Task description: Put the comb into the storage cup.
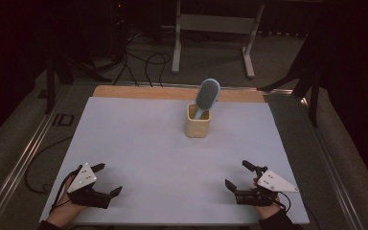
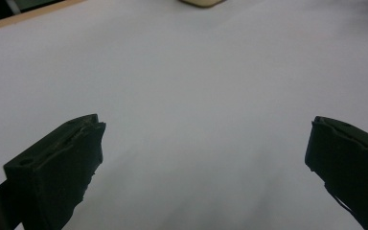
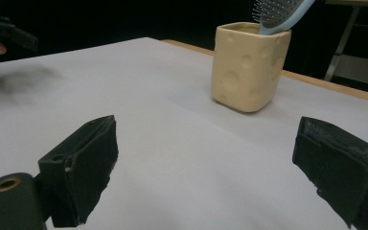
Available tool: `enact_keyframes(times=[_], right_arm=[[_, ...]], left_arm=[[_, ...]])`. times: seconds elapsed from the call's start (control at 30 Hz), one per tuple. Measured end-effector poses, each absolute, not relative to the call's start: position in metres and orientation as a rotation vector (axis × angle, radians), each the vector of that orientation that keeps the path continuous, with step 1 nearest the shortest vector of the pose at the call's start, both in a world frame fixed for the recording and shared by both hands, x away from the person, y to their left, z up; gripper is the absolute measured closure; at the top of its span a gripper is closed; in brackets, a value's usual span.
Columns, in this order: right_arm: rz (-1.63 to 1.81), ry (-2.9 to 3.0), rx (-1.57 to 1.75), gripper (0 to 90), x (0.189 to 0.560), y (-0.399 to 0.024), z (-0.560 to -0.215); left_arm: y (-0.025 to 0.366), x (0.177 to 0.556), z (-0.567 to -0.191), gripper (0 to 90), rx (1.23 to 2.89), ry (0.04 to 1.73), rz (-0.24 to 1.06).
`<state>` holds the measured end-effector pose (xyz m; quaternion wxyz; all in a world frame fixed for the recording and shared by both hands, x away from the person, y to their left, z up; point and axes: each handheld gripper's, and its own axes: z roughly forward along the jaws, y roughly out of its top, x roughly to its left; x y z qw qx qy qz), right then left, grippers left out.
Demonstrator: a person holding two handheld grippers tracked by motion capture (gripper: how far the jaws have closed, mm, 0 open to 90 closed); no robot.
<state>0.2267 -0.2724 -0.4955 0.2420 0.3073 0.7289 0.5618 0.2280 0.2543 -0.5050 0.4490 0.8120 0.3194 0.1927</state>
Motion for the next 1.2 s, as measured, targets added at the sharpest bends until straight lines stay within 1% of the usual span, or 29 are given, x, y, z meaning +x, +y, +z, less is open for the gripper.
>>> enact_keyframes(times=[0.13, 0.3, 0.53, 0.7, 0.93, 1.03, 1.2], right_arm=[[1.534, 1.996, 0.836, 8.2, 0.227, -0.273, -0.496], [1.529, 1.999, 0.829, 8.2, 0.227, -0.272, -0.496], [1.528, 2.000, 0.828, 8.2, 0.227, -0.273, -0.496], [1.531, 2.002, 0.822, 8.2, 0.227, -0.273, -0.496], [1.526, 2.016, 0.821, 8.2, 0.228, -0.270, -0.498], [1.529, 2.018, 0.825, 8.2, 0.228, -0.270, -0.498], [1.529, 2.018, 0.827, 8.2, 0.228, -0.270, -0.499]], left_arm=[[0.262, 0.219, -0.508, 0.0, 1.998, 0.827, 0.487], [0.270, 0.210, -0.508, 0.0, 1.987, 0.864, 0.545], [0.275, 0.206, -0.509, 0.0, 1.994, 0.965, 0.674], [0.273, 0.206, -0.511, 0.0, 1.992, 0.955, 0.661], [0.269, 0.206, -0.512, 0.0, 1.987, 0.950, 0.716], [0.268, 0.207, -0.512, 0.0, 1.987, 0.964, 0.715], [0.269, 0.207, -0.513, 0.0, 1.958, 0.965, 0.680]])
